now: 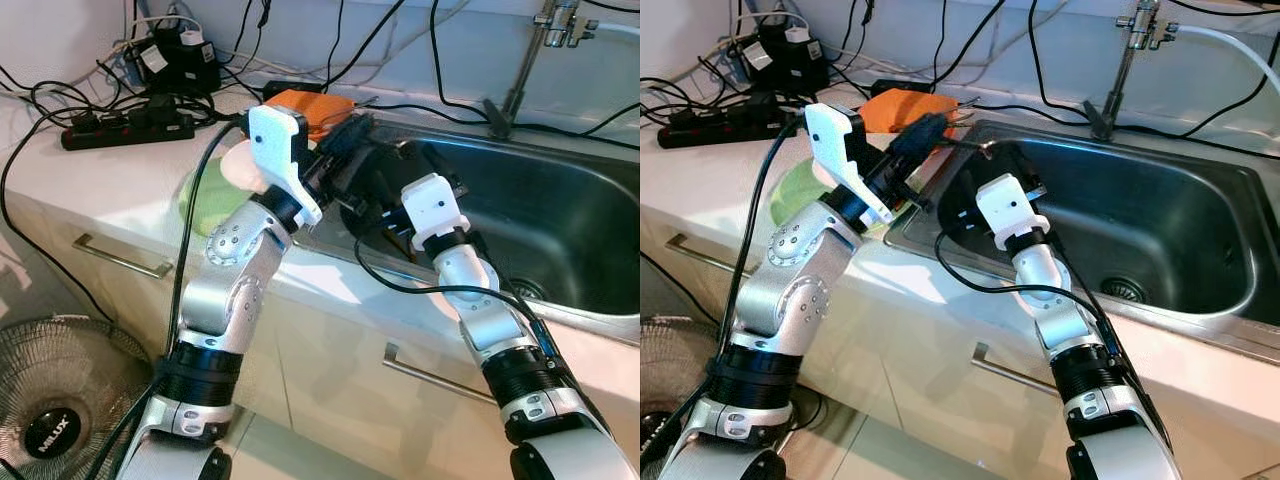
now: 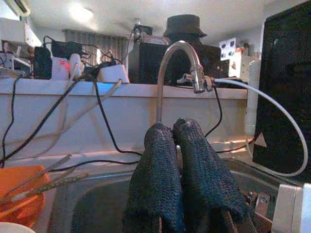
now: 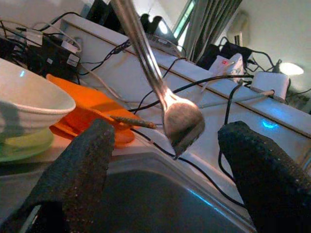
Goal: Kitchen organization
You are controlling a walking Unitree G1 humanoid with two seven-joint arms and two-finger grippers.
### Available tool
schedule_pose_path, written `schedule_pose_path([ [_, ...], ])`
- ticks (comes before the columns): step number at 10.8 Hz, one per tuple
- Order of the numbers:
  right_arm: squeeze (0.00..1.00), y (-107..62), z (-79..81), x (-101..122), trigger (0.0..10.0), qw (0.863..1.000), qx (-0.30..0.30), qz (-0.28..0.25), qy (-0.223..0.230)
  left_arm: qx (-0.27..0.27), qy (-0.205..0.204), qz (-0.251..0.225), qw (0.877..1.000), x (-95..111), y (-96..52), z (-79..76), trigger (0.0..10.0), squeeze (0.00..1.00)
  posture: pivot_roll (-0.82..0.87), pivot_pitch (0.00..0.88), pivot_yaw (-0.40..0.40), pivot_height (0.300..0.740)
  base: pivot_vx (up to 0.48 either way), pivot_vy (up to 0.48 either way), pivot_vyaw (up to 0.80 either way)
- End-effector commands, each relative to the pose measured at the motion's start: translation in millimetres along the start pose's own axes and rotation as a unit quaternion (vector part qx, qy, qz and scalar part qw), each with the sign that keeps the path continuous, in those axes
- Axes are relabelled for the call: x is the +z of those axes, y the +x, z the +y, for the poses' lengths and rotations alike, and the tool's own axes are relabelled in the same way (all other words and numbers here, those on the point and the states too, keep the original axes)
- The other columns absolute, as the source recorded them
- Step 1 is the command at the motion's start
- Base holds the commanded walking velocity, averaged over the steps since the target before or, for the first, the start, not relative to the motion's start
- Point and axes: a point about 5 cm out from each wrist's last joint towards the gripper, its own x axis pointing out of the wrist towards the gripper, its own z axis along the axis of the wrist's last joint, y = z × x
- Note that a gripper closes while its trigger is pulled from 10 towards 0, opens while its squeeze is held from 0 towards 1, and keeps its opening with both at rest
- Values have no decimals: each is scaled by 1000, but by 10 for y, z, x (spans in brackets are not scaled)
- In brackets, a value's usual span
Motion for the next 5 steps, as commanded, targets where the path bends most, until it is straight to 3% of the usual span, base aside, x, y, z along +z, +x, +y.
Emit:
schedule_pose_path([
  [1,0,76,-35,130,10000,1000,-7,-27,-4,-7,-6,9,1000,-28,-16,-5,10000,0,145,15,67,740,0,0,0],
  [5,0,95,80,189,10000,999,9,-36,8,-34,-29,36,998,-131,-46,-91,10000,0,149,23,72,740,0,0,0],
])
